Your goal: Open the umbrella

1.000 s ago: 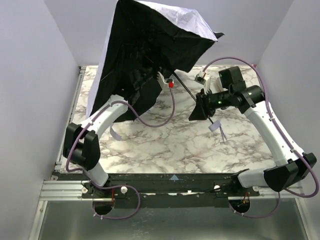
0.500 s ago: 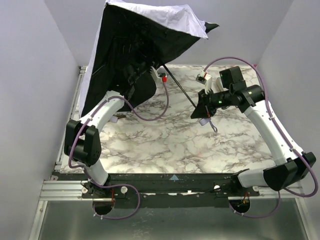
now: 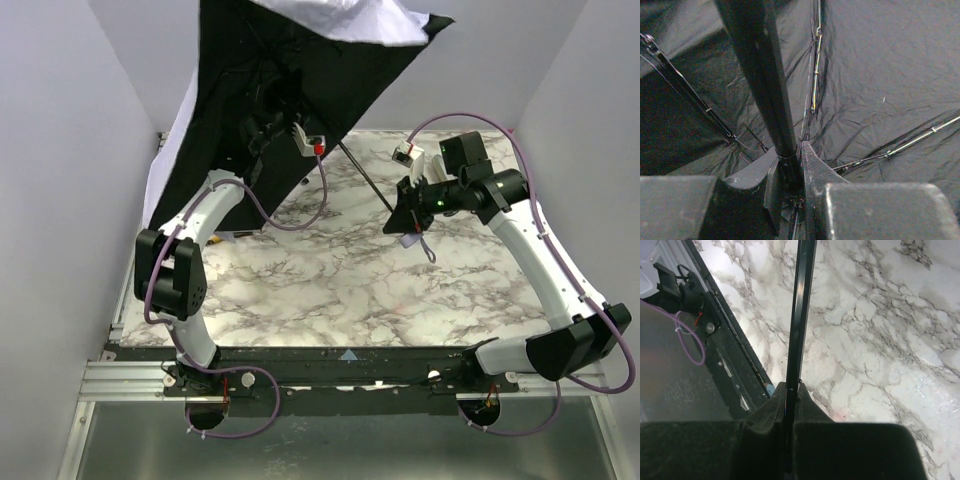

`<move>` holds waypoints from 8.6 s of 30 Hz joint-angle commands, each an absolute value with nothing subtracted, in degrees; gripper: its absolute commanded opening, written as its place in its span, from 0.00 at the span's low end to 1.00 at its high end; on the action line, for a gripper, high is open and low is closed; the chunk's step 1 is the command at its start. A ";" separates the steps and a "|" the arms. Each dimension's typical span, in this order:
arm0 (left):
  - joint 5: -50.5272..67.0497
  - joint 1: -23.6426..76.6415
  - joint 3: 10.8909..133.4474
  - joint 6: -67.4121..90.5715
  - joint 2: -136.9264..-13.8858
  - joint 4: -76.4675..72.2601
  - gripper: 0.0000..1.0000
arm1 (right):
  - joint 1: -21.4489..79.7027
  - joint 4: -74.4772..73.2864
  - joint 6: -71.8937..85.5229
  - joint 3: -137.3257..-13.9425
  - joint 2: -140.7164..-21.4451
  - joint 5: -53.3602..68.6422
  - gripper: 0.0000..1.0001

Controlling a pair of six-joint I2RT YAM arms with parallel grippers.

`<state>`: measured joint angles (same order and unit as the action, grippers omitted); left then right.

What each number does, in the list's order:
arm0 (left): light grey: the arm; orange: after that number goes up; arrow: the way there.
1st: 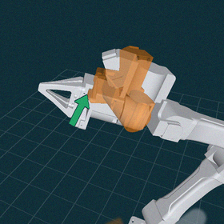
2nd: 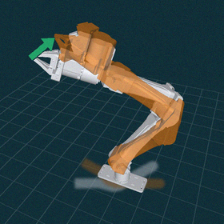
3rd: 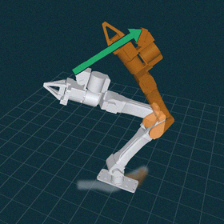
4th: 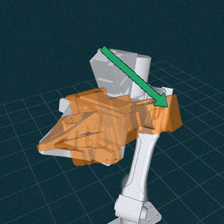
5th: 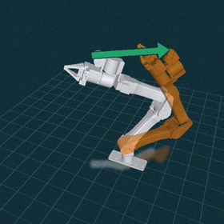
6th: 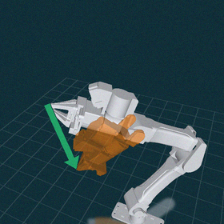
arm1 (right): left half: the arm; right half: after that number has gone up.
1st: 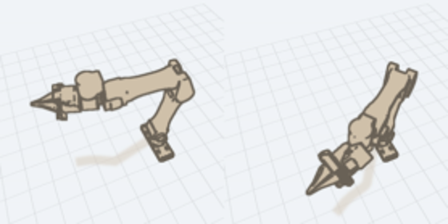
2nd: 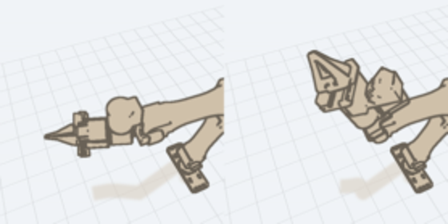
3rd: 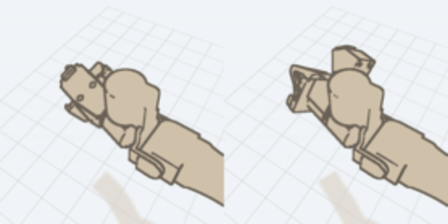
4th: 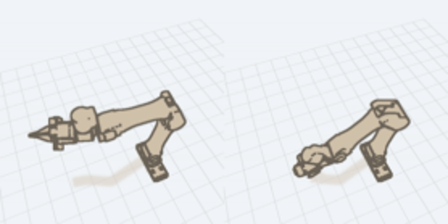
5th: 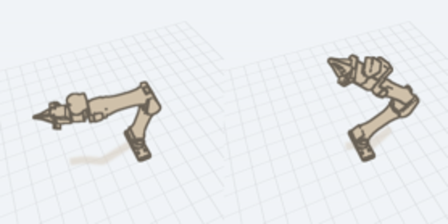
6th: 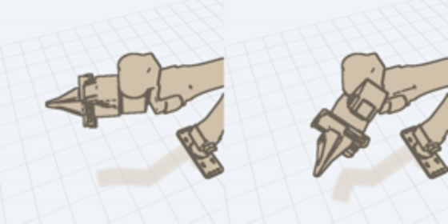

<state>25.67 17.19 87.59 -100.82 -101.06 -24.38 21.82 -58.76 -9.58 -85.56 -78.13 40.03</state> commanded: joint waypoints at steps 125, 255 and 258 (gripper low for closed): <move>26.85 22.60 72.07 -89.60 -81.20 -24.01 0.76 | 25.36 7.66 37.50 -76.35 -77.07 49.80 0.00; 25.05 28.48 107.81 59.12 -99.46 -25.99 0.23 | 26.37 42.56 54.57 -58.74 -71.76 49.79 0.00; 24.24 28.47 106.94 58.14 -98.91 -26.27 0.00 | 26.37 42.68 54.67 -58.19 -71.89 49.79 0.00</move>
